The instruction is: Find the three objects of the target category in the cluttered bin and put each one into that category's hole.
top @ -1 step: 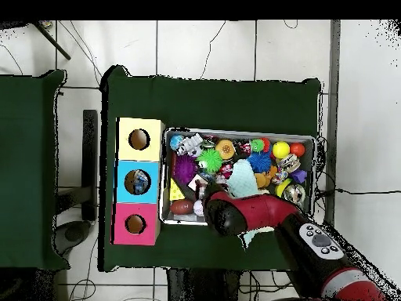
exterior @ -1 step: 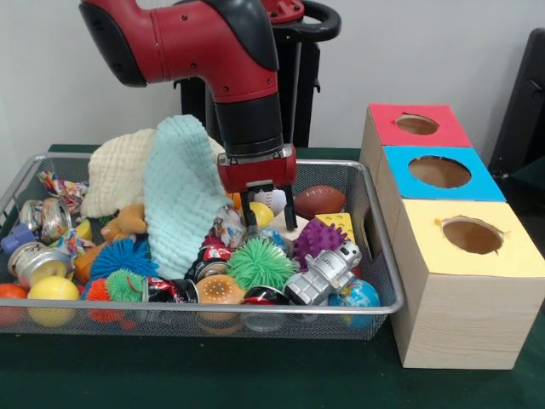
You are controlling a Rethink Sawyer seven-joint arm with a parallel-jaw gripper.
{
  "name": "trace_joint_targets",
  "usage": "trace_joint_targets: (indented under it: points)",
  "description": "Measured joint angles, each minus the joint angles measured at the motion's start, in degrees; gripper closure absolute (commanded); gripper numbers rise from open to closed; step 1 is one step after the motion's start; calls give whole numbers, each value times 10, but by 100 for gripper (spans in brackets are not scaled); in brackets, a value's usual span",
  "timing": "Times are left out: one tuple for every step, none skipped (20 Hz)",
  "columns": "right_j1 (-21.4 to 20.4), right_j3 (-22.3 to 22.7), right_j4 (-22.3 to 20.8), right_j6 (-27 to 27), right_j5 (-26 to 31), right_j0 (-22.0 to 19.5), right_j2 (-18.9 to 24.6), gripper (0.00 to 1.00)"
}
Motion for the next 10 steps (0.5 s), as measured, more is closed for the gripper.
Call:
trace_joint_targets:
  points:
    - [0,0,0,0,0,-1,1,0]
    - [1,0,0,0,0,-2,2,0]
    - [1,0,0,0,0,-2,2,0]
    - [1,0,0,0,0,-2,2,0]
    - [1,0,0,0,1,-2,3,0]
    - [1,0,0,0,1,-3,3,0]
    - [1,0,0,0,2,-3,4,0]
    - [1,0,0,0,3,-4,5,0]
    - [1,0,0,0,4,-5,6,0]
    - [1,0,0,0,5,-6,7,0]
